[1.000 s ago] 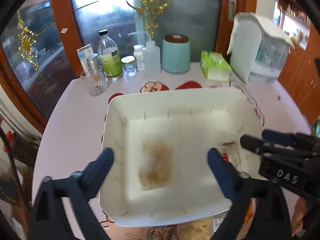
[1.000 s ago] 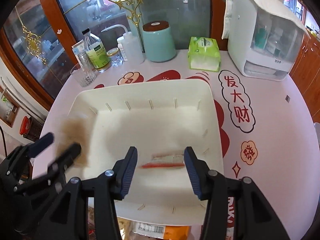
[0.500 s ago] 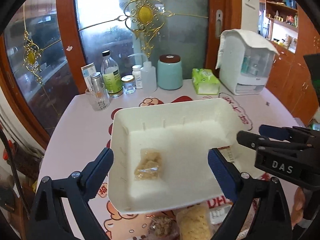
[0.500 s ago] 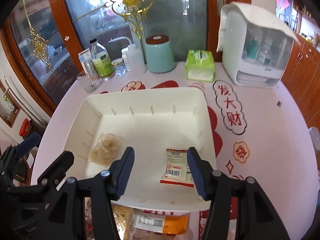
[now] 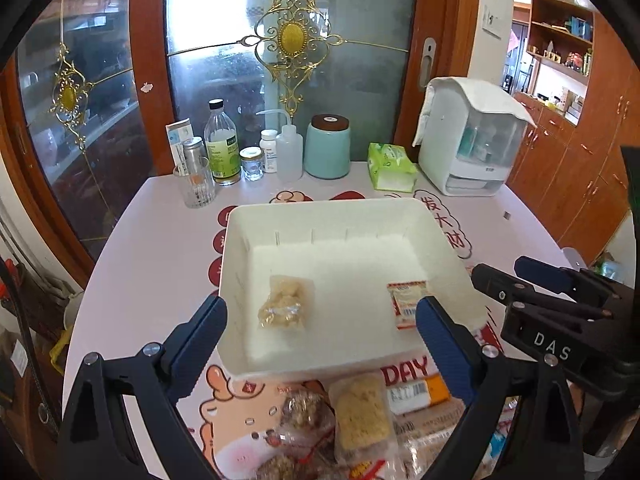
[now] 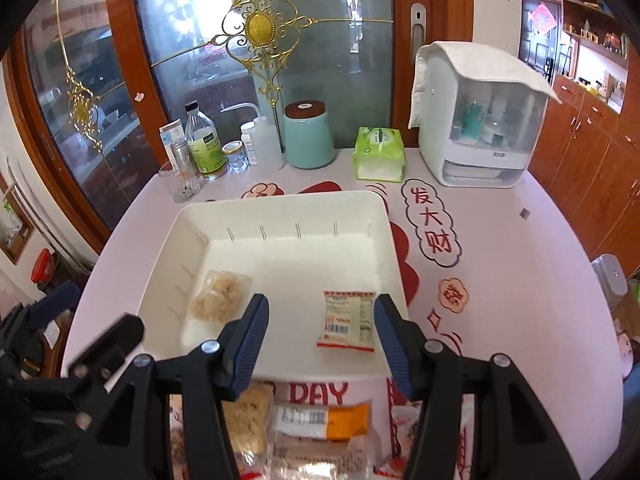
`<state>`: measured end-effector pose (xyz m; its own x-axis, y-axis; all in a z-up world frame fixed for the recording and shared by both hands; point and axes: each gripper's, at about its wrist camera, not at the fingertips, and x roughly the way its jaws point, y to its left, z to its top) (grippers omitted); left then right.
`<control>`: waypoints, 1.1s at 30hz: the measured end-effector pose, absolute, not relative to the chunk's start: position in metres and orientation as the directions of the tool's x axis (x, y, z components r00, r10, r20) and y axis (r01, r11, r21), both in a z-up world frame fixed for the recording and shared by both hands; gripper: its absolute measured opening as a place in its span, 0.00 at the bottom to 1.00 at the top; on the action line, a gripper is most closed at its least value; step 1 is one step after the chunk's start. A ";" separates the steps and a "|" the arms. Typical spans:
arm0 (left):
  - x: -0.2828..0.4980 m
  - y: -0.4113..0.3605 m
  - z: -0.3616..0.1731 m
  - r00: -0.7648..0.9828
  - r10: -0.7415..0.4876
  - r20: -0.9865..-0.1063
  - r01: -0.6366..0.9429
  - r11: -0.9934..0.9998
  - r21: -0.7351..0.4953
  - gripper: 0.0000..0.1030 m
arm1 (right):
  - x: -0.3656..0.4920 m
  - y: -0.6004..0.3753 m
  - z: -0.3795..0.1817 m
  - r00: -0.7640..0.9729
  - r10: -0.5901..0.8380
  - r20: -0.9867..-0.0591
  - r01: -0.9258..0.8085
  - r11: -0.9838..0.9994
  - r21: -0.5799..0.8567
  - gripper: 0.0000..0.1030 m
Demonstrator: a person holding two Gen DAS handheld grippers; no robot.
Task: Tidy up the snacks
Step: 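Withdraw both tools from the tray back toward the snack pile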
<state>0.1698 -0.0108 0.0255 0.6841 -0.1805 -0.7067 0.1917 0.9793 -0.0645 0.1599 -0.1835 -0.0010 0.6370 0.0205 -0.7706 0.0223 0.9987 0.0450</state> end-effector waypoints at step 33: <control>0.043 -0.009 0.008 0.604 -0.250 -0.757 0.317 0.947 -0.060 0.97 | -0.037 -0.200 -0.001 0.605 -0.065 -0.794 0.161 0.986 0.041 0.63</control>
